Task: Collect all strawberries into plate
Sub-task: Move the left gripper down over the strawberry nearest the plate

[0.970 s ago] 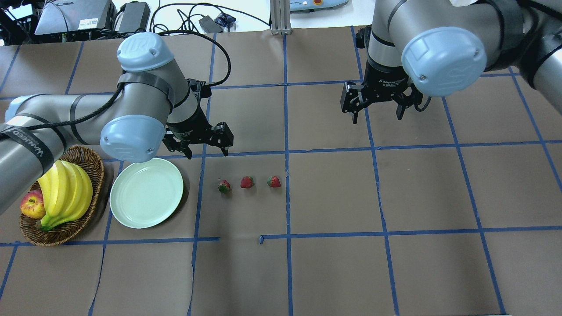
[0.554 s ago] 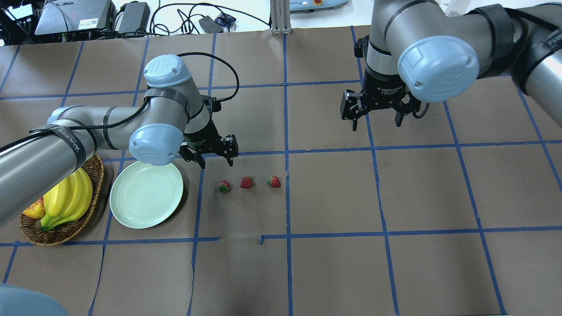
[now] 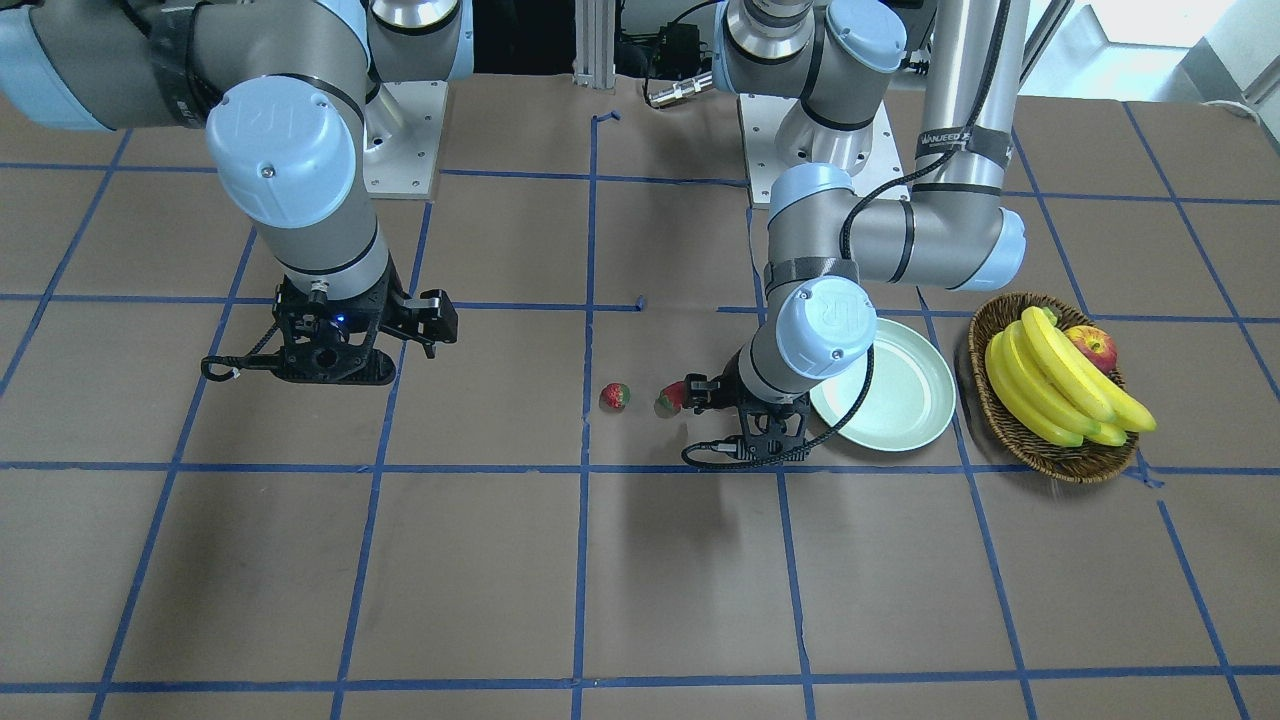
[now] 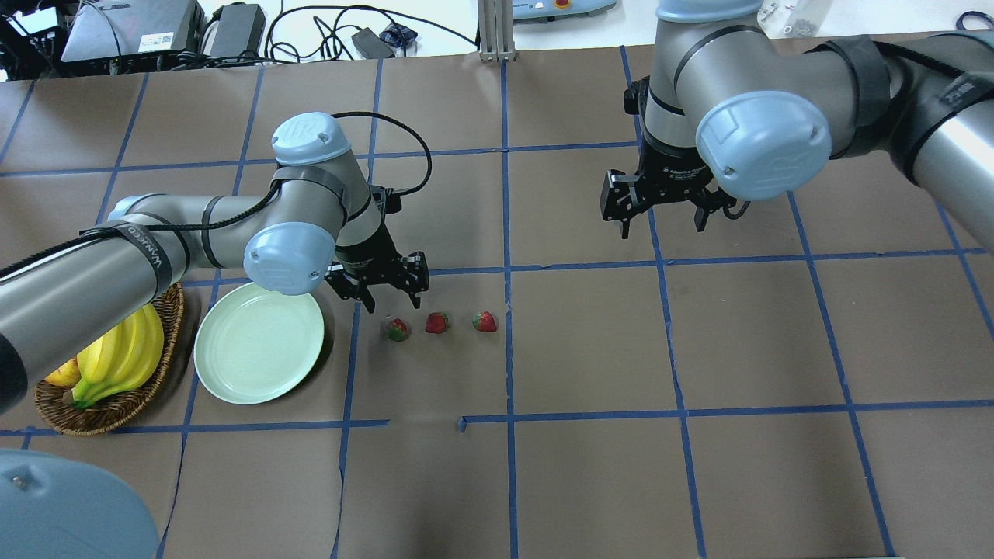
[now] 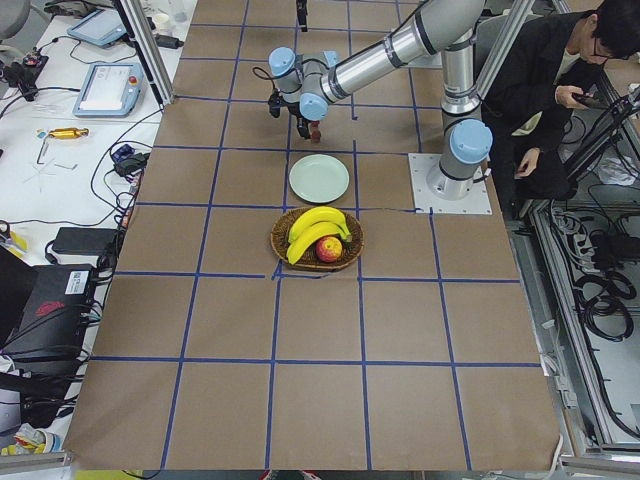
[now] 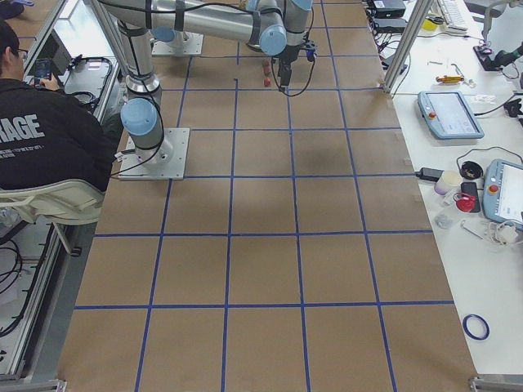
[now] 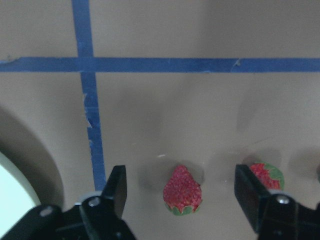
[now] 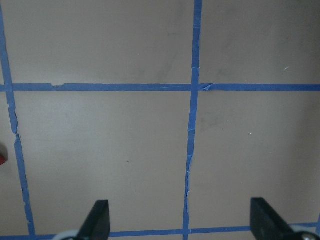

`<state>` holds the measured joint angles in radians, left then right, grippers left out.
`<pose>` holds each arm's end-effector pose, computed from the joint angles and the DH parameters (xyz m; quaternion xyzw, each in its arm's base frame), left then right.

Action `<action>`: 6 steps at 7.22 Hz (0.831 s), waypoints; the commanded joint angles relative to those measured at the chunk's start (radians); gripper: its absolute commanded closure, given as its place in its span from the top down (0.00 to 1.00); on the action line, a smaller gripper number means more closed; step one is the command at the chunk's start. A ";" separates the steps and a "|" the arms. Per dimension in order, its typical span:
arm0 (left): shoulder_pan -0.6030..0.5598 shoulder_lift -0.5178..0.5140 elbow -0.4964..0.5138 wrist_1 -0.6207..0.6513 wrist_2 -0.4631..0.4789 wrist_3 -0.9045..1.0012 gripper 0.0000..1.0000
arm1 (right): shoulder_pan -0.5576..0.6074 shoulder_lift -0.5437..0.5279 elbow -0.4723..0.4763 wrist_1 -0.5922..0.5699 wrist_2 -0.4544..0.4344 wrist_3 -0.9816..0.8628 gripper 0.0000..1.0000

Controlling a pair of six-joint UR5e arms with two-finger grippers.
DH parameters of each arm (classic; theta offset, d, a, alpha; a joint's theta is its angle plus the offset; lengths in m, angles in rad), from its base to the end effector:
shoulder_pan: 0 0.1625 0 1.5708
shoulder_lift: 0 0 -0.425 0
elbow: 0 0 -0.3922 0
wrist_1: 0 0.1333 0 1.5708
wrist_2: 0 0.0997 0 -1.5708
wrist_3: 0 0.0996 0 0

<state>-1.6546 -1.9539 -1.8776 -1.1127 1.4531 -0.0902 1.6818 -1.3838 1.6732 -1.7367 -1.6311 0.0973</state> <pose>-0.1893 -0.5217 0.1879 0.0100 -0.9915 -0.1201 0.0482 0.1865 -0.5242 0.3572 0.0087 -0.9976 -0.0582 0.0363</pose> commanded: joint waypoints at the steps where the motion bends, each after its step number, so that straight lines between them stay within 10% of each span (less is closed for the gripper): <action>1: -0.005 -0.017 0.000 -0.019 -0.007 0.007 0.75 | -0.001 0.000 0.005 -0.011 0.000 0.004 1.00; 6: -0.007 -0.033 0.000 -0.090 -0.003 0.007 0.59 | -0.001 0.000 0.005 -0.011 -0.001 0.007 1.00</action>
<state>-1.6612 -1.9857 -1.8776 -1.1865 1.4479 -0.0830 1.6813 -1.3837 1.6782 -1.7480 -1.6320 0.1044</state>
